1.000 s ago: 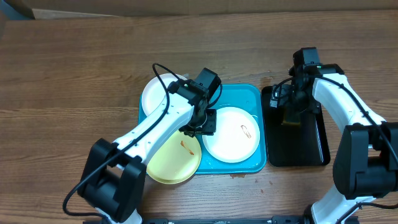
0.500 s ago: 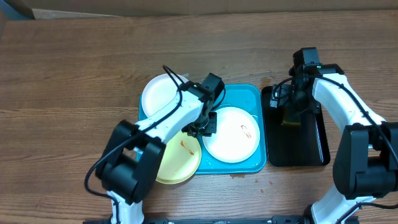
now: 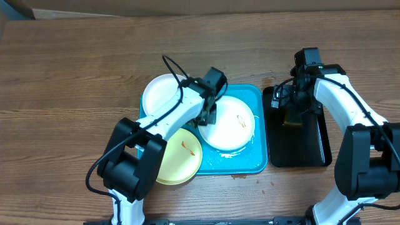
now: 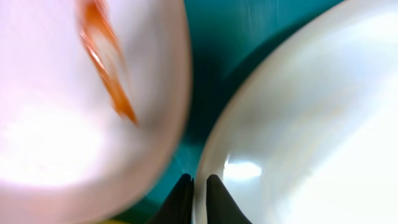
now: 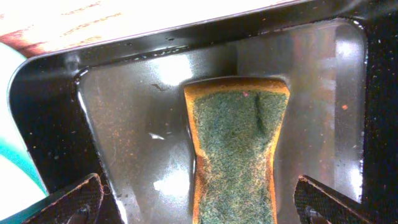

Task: Clean dirty plates on tray and stack at the side
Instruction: 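Grasp the rim of the top-left white plate with the left gripper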

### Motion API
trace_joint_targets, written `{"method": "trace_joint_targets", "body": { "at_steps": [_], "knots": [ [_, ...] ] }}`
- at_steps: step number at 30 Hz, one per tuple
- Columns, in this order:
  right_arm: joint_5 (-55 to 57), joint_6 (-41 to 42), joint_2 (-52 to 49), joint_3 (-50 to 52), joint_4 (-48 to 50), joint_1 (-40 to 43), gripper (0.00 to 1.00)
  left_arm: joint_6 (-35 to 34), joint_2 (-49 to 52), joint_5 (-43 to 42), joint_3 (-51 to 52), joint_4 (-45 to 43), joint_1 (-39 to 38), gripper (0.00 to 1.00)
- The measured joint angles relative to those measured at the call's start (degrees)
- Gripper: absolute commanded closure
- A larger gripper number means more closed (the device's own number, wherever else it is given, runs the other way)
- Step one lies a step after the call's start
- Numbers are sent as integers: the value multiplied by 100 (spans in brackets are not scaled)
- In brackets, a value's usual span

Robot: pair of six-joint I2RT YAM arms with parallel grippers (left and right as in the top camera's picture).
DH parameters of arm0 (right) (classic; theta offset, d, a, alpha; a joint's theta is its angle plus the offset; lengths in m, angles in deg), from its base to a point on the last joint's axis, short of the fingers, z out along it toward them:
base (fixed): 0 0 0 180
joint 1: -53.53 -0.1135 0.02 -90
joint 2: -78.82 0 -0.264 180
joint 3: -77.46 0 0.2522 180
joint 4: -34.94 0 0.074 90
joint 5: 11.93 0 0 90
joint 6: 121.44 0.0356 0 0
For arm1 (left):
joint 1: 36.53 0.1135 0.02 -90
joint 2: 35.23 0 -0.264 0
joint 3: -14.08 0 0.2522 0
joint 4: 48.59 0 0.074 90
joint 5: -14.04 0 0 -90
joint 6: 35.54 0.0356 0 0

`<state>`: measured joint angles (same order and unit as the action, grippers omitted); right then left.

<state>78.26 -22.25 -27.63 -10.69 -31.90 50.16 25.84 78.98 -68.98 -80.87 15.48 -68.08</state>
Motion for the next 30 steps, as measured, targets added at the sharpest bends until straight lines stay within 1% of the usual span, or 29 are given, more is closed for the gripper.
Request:
{"method": "trace_joint_targets", "body": {
  "at_steps": [2, 3, 5, 9, 13, 16, 18, 21, 25, 26, 30],
  "knots": [
    [2, 0, 0, 0, 0, 0, 0, 166, 0, 144, -125, -83, 70, 70],
    [0, -2, 0, 0, 2, 0, 0, 214, 0, 184, -168, -90, 101, 68],
    [0, 0, 0, 0, -2, 0, 0, 306, 0, 205, -212, -94, 133, 66],
    [0, 0, 0, 0, 2, 0, 0, 380, 0, 17, -214, 114, 118, 66],
    [2, 2, 0, 0, 0, 0, 0, 348, 2, -315, -219, 651, 118, 65],
    [2, -2, 0, 0, 2, 0, 0, 240, 2, -470, -219, 868, 118, 66],
    [0, -2, 0, 0, -2, 0, 0, 136, 2, -540, -219, 927, 118, 67],
    [2, 0, 0, 0, 0, 0, 0, -92, 2, -660, -216, 927, 116, 64],
    [2, 0, 0, 0, 0, 0, 0, -417, 2, -745, -144, 669, 116, 63],
    [2, 0, 0, 0, 0, 0, 0, -481, 2, -763, -105, 614, 116, 64],
    [0, 0, 0, 0, 0, 0, 0, -710, 2, -793, 92, 468, 116, 74]
  ]
}}
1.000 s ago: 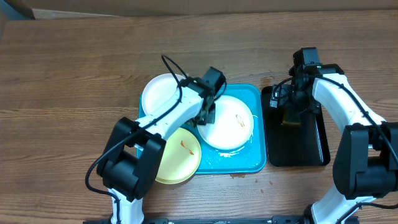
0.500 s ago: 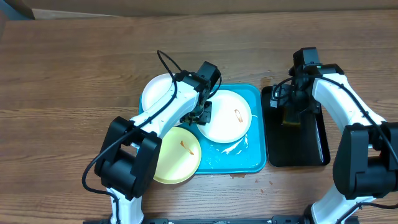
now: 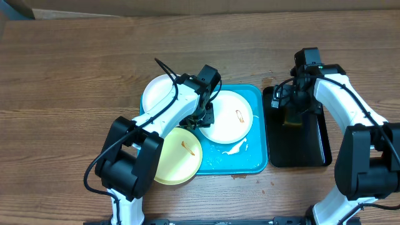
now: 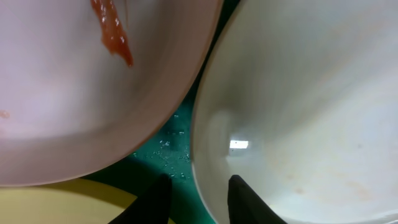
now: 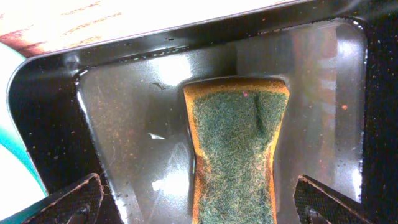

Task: Clean dirty plates on tray and stack at the side
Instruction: 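Grasp the rim of the top-left white plate with the left gripper, then lower the right gripper and grasp the green-and-yellow sponge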

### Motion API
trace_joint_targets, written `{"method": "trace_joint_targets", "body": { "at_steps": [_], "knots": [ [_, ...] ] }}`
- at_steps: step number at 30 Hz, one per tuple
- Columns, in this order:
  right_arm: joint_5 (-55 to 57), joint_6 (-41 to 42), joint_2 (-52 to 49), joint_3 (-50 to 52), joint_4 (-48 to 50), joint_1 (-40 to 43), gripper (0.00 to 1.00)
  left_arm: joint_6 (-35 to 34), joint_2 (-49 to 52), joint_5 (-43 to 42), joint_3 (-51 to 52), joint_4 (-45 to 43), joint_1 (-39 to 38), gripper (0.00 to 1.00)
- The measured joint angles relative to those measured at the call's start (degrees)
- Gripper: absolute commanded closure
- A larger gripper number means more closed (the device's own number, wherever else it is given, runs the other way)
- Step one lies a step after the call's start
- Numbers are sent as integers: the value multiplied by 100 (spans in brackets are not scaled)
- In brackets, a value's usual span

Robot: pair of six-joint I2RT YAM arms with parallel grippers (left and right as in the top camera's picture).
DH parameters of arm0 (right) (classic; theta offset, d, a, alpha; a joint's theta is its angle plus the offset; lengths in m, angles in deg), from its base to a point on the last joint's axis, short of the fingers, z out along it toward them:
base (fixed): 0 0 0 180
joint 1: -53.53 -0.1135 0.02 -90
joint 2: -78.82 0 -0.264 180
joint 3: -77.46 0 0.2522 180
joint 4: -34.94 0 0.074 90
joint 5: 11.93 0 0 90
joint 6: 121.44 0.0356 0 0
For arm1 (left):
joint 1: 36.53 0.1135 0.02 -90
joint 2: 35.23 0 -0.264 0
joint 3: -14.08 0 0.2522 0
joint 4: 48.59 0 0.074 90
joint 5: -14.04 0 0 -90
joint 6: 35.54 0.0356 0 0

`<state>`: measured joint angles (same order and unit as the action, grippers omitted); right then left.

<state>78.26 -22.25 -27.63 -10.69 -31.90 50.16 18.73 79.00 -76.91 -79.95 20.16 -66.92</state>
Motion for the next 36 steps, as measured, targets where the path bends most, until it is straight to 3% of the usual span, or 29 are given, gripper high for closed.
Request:
{"method": "trace_joint_targets", "body": {
  "at_steps": [7, 14, 20, 28, 32, 34, 35, 36],
  "knots": [
    [2, 0, 0, 0, 0, 2, 0, -85, 0, -17, 94, -205, 0, 73],
    [2, 0, 0, 0, 2, 0, 0, -179, 0, -15, 98, -297, 0, 96],
    [0, -33, 0, -7, 205, 0, 0, -109, 0, -42, 98, -411, 0, 96],
    [0, -205, 0, -9, -557, 0, 0, 214, 0, -57, 101, -446, 0, 92],
    [9, -192, 0, 87, -444, 0, 1, 289, 0, -57, 107, -450, 0, 92],
    [22, -208, 0, 295, -184, 0, 11, 293, 0, -57, 107, -452, 0, 92],
    [24, -201, 0, 402, -61, 0, 26, 295, 0, -57, 107, -452, 0, 92],
    [26, -221, 0, 487, 33, 0, 48, 304, 0, -55, 107, -452, 0, 91]
  ]
}}
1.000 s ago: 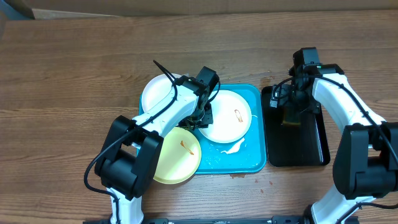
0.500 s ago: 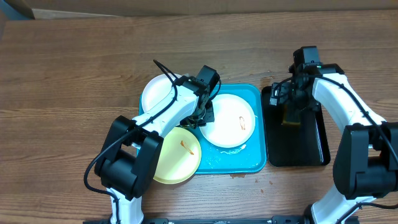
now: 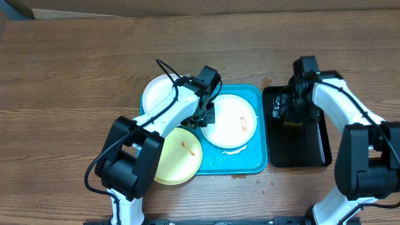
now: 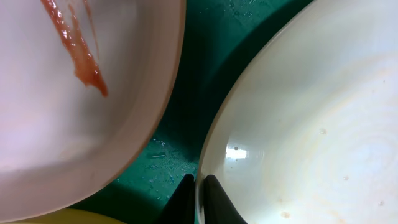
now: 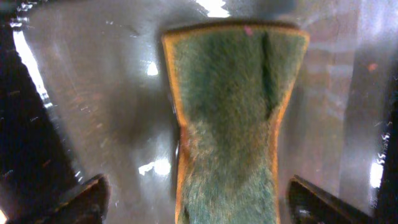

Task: Clean dirty plates on tray and stack at the side
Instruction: 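Lower the right gripper and grasp the green-and-yellow sponge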

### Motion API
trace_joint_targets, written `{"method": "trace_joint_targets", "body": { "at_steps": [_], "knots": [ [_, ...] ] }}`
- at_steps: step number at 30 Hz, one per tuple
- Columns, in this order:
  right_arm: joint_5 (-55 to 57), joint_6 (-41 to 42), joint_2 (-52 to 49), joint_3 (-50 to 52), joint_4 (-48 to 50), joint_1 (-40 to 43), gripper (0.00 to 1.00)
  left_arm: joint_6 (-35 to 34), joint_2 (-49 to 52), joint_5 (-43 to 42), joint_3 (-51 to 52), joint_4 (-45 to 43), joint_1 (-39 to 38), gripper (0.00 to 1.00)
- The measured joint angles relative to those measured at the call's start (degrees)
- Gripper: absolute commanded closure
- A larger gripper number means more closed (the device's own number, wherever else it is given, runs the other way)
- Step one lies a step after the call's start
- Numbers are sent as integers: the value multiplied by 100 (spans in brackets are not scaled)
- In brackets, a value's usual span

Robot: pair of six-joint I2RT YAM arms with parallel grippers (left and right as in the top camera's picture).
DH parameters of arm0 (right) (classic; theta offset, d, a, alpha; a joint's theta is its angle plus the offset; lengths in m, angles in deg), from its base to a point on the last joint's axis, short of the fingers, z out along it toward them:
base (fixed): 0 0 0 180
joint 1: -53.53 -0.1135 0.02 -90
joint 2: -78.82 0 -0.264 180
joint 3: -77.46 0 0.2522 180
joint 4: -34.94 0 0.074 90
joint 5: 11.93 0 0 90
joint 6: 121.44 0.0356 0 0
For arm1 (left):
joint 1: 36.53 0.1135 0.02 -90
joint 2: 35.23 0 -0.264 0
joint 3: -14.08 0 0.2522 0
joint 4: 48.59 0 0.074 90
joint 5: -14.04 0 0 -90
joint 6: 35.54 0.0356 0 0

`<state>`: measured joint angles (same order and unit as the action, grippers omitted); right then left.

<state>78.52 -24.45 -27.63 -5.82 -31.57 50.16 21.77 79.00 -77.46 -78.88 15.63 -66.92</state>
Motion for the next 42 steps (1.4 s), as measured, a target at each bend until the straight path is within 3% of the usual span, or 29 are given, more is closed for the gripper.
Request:
{"method": "trace_joint_targets", "body": {
  "at_steps": [2, 3, 7, 8, 9, 10, 20, 26, 28, 29, 30, 33, 34, 35, 37, 42],
  "knots": [
    [26, 28, 0, 197, 164, 0, 84, 4, 0, -2, 0, 0, 0, 91],
    [35, 28, 0, 249, 201, 0, 96, 7, 0, -2, 0, 0, 0, 91],
    [42, 50, 0, 354, 297, 0, 96, 7, 0, -2, 0, -2, 0, 92],
    [42, 48, 0, 354, 315, 0, 80, 4, 0, 0, 0, 0, 0, 91],
    [42, 50, 0, 354, 313, 0, 48, 7, 0, -2, 0, 0, 0, 91],
    [42, 57, 0, 354, 299, 0, 29, 7, 0, -2, 0, 0, 0, 91],
    [166, 72, 0, -33, 361, 2, 23, 7, 0, 0, 0, 15, 0, 91],
    [498, 411, 0, -22, 446, 0, 30, 7, 0, -2, 0, 74, 0, 91],
    [568, 516, 0, 79, 625, 0, 40, 7, 0, -2, 0, 74, 0, 91],
    [586, 540, 0, 155, 728, 2, 56, 7, 0, -2, 0, 74, 0, 91],
    [610, 625, 0, 256, 846, 0, 96, 7, 0, -2, 0, 74, 0, 90],
    [614, 684, -2, 411, 981, 0, 96, 9, 0, -2, 0, 76, 0, 88],
    [621, 713, -2, 428, 988, 2, 93, 7, 0, 0, 0, 76, 0, 87],
    [629, 737, -2, 428, 992, 2, 60, 9, 0, 0, 0, 74, 0, 86],
    [643, 765, -2, 426, 999, 0, 29, 11, 0, -2, 0, 76, 0, 85],
    [660, 776, -2, 361, 1051, 0, 25, 9, 0, -2, 0, 74, 0, 84]
  ]
}}
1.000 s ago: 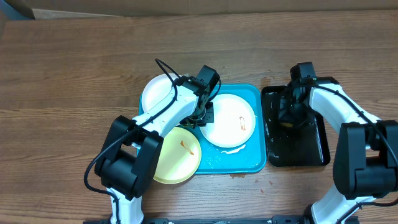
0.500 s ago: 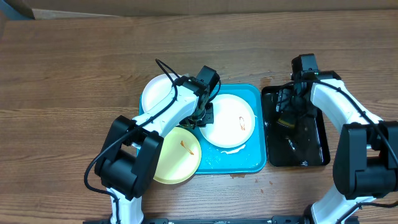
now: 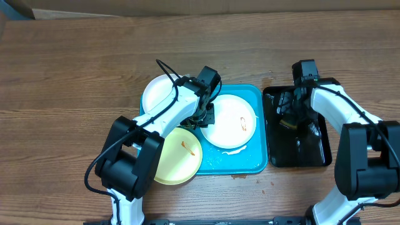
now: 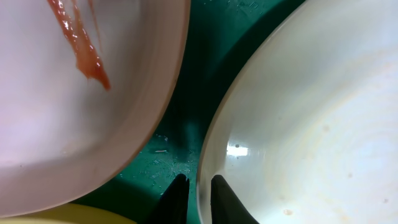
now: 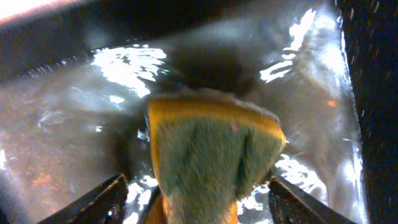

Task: Clean dirty plates on tray and stack at the side
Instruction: 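Lower the right gripper and grasp the green-and-yellow sponge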

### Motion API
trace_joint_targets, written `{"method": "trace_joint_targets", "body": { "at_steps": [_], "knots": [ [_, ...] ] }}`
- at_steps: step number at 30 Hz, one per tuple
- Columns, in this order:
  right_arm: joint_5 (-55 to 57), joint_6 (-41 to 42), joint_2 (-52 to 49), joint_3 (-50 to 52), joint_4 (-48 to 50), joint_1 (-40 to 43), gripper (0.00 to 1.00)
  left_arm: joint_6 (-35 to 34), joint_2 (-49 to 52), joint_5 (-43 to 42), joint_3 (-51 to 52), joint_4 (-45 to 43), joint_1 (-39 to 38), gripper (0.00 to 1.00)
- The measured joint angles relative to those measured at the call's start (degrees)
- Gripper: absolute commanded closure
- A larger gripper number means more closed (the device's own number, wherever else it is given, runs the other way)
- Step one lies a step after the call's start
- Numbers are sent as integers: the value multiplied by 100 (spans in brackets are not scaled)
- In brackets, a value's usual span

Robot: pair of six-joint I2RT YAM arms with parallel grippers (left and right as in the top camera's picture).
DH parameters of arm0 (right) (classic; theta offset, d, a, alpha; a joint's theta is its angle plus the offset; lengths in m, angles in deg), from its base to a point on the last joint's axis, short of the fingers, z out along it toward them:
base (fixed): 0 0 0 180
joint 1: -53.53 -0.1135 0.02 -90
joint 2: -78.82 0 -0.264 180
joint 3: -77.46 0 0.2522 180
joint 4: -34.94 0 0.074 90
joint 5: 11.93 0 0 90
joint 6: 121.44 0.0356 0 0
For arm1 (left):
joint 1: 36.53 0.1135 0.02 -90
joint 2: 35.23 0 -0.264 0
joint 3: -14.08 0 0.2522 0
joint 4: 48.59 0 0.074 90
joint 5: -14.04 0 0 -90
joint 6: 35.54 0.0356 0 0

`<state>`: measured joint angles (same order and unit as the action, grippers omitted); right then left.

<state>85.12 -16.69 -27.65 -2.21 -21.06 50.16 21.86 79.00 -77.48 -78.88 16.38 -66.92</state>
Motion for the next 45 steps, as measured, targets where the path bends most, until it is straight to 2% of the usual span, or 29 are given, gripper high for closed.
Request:
{"method": "trace_joint_targets", "body": {
  "at_steps": [7, 9, 10, 11, 12, 16, 19, 20, 22, 27, 30, 32, 35, 38, 45],
  "knots": [
    [138, 2, 2, -24, 428, 0, 26, 0, 0, 0, 0, 2, 0, 83],
    [151, -2, 0, 26, 581, 0, 33, 2, 0, 0, 0, 2, 0, 83],
    [162, 4, 2, 90, 693, 2, 40, 2, 0, 0, 0, 2, 0, 83],
    [177, -17, 0, 131, 743, 0, 59, 2, 0, 0, 0, 2, 0, 83],
    [199, -17, 0, 173, 804, 2, 96, 2, 0, 2, 0, 2, 0, 82],
    [216, 26, 0, 216, 927, 2, 96, 2, 0, 2, 4, 0, 0, 81],
    [199, 50, 0, 212, 811, 2, 41, 4, 0, 0, 4, 0, 0, 78],
    [173, 20, 2, 184, 623, 2, 35, 7, 0, 0, 4, -2, 0, 76],
    [129, 7, 0, 96, 214, 2, 32, 13, 0, 2, 4, -4, 0, 76],
    [83, 0, -2, -319, -671, 0, 32, 15, 0, 24, 4, -35, 0, 76],
    [81, 0, -2, -411, -887, 0, 37, 15, 0, 48, 4, -44, 0, 76],
    [72, 0, -4, -409, -892, 2, 42, 15, 0, 66, 4, -57, 0, 76],
    [66, 20, -4, -374, -664, 2, 44, 15, 0, 70, 4, -101, 0, 75],
    [61, 11, -4, -267, -514, 2, 58, 15, 0, 70, 4, -118, 0, 76],
    [-120, 155, -4, -199, -433, 2, 61, 15, 0, 70, 7, -129, 0, 75]
  ]
}}
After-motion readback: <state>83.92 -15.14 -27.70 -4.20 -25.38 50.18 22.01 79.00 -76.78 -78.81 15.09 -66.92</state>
